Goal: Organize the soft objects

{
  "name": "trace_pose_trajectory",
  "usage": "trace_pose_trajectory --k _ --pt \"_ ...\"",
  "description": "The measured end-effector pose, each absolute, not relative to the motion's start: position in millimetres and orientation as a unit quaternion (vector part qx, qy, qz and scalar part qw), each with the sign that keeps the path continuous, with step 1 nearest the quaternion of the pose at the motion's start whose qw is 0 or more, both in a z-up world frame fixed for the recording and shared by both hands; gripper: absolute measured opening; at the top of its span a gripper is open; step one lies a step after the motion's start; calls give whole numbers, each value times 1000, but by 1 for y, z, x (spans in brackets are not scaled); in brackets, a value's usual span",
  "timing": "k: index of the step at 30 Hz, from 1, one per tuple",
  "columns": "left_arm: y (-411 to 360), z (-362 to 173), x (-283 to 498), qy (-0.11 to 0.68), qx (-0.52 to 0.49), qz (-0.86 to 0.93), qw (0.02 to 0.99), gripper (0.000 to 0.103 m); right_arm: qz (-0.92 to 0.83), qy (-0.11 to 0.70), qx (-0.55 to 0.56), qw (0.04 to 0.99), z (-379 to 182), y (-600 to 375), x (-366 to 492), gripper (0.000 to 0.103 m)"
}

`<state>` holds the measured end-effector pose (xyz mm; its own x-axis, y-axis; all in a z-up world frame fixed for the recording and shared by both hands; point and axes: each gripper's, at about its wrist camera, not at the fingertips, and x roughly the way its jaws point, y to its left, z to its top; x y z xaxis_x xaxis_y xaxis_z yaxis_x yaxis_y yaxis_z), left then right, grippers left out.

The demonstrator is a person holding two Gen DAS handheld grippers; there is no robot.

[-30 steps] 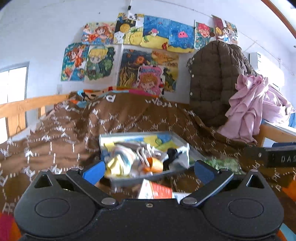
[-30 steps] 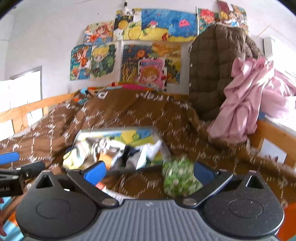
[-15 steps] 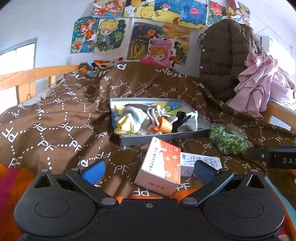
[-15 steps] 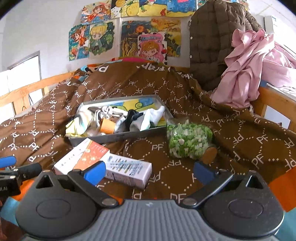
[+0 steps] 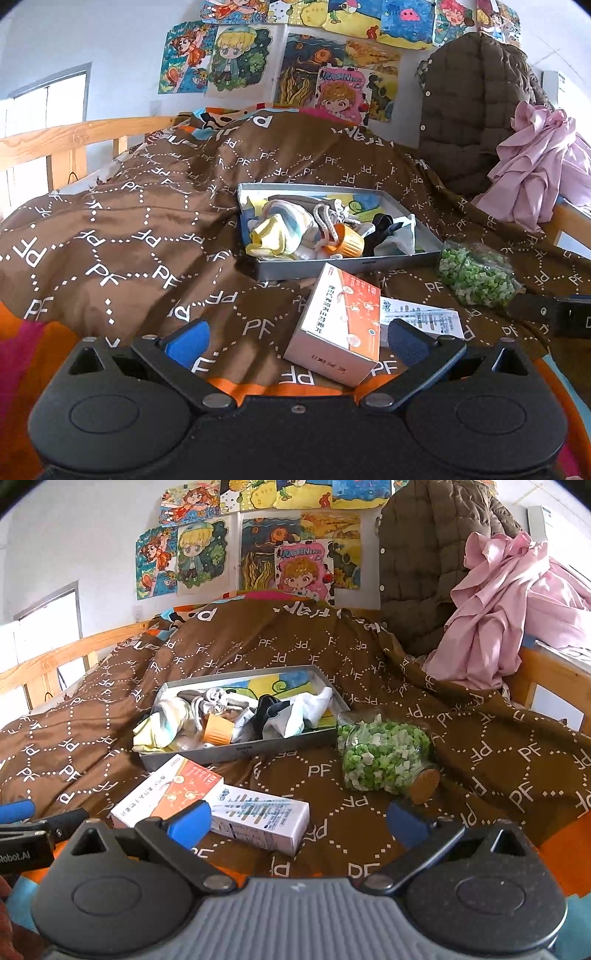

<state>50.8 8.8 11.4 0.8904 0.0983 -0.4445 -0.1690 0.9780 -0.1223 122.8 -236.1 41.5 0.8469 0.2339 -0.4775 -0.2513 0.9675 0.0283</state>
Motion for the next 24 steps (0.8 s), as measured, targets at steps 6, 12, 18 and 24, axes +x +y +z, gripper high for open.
trace_pose_trajectory --k 6,12,18,24 --pt "8 10 51 225 -80 69 969 102 126 248 -17 960 41 -236 124 103" --pt "10 8 51 227 -82 71 968 102 129 251 -16 959 38 -231 126 103" --pt "18 6 49 229 -81 79 967 102 137 257 -18 956 34 -219 128 103" --pt "26 4 46 230 -86 95 965 102 143 256 -19 956 33 -210 128 103"
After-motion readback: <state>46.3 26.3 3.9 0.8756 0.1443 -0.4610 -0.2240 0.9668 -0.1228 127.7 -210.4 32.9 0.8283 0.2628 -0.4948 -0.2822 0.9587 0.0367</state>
